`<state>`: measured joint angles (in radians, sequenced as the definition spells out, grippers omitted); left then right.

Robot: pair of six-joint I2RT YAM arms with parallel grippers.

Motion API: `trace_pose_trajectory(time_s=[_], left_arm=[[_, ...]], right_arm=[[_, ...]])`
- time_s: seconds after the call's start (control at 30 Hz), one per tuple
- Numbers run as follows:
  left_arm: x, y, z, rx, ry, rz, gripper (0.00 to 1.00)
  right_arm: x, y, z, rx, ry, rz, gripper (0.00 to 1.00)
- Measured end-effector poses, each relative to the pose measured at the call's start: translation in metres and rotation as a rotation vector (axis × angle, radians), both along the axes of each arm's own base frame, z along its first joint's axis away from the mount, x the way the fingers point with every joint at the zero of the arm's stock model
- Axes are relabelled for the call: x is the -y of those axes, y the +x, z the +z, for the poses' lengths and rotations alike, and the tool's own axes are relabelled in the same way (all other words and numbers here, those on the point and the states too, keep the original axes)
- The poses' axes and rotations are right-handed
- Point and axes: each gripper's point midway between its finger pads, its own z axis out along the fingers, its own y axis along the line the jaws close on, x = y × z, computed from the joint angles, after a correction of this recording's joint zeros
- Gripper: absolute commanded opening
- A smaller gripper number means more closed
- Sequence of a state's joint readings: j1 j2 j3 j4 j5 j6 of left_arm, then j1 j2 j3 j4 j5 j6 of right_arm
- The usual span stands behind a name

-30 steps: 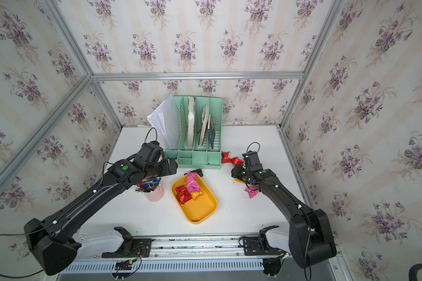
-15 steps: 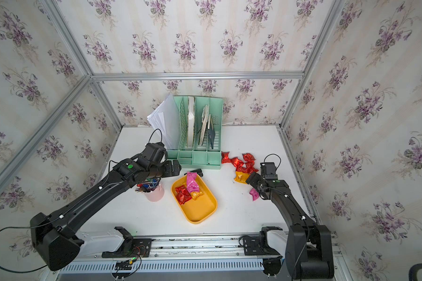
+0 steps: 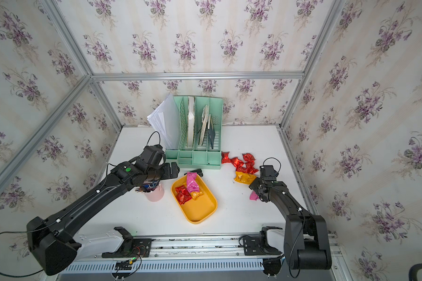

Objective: Put the tea bags into the storage box
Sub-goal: Pick up the tea bag from the center of the board, then place the tea bag in the storage box.

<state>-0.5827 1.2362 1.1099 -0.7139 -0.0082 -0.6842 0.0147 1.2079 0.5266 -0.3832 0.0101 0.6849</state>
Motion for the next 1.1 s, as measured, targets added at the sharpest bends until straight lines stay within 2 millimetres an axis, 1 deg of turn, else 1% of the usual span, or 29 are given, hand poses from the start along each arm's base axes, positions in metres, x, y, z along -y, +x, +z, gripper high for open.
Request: trace_pose_trajectory(time_s=[0.1, 0.13, 0.33, 0.37, 0.43, 0.5, 0.57, 0.67, 0.7, 0.77, 0.83, 0.9, 0.93, 1.0, 1.03, 1.1], left_arm=[[0.000, 0.000, 0.000, 0.001, -0.001, 0.001, 0.99], [0.000, 0.001, 0.000, 0.002, -0.003, 0.003, 0.99], [0.001, 0.003, 0.002, 0.012, -0.006, 0.006, 0.99], [0.001, 0.003, 0.002, 0.013, -0.005, 0.007, 0.99], [0.000, 0.003, 0.001, 0.012, -0.003, 0.009, 0.99], [0.000, 0.004, 0.001, 0.014, -0.002, 0.013, 0.99], [0.000, 0.004, 0.001, 0.016, -0.001, 0.015, 0.99], [-0.001, 0.005, 0.001, 0.017, -0.001, 0.021, 0.99], [-0.001, 0.005, 0.001, 0.017, -0.001, 0.024, 0.99], [-0.001, 0.006, 0.001, 0.016, -0.003, 0.030, 0.99], [-0.001, 0.006, 0.001, 0.014, -0.007, 0.036, 0.99], [-0.001, 0.006, 0.001, 0.013, -0.010, 0.041, 0.99], [-0.001, 0.006, 0.001, 0.012, -0.012, 0.044, 0.99], [-0.002, 0.005, 0.001, 0.012, -0.019, 0.052, 0.99], [-0.003, 0.004, 0.002, 0.014, -0.023, 0.059, 0.99], [-0.005, 0.001, 0.004, 0.021, -0.030, 0.067, 0.99]], right_arm=[[0.000, 0.002, 0.004, 0.021, 0.000, -0.001, 0.33], [0.000, 0.003, 0.006, 0.027, 0.000, 0.000, 0.30], [0.001, 0.011, 0.024, 0.084, -0.007, 0.010, 0.29], [0.000, 0.012, 0.028, 0.099, -0.010, 0.019, 0.25], [-0.007, 0.016, 0.037, 0.134, 0.016, 0.053, 0.23], [-0.020, 0.018, 0.049, 0.182, 0.066, 0.112, 0.23], [-0.039, 0.020, 0.063, 0.241, 0.122, 0.194, 0.21], [-0.078, 0.021, 0.089, 0.320, 0.195, 0.350, 0.16], [-0.093, 0.021, 0.098, 0.341, 0.215, 0.410, 0.14], [-0.124, 0.019, 0.112, 0.365, 0.243, 0.532, 0.13], [-0.162, 0.012, 0.121, 0.362, 0.264, 0.678, 0.13], [-0.198, 0.000, 0.123, 0.345, 0.270, 0.819, 0.13], [-0.221, -0.010, 0.124, 0.333, 0.265, 0.909, 0.13], [-0.255, -0.029, 0.122, 0.313, 0.259, 1.058, 0.13], [-0.268, -0.037, 0.119, 0.302, 0.242, 1.119, 0.13], [-0.281, -0.045, 0.109, 0.272, 0.200, 1.188, 0.12]])
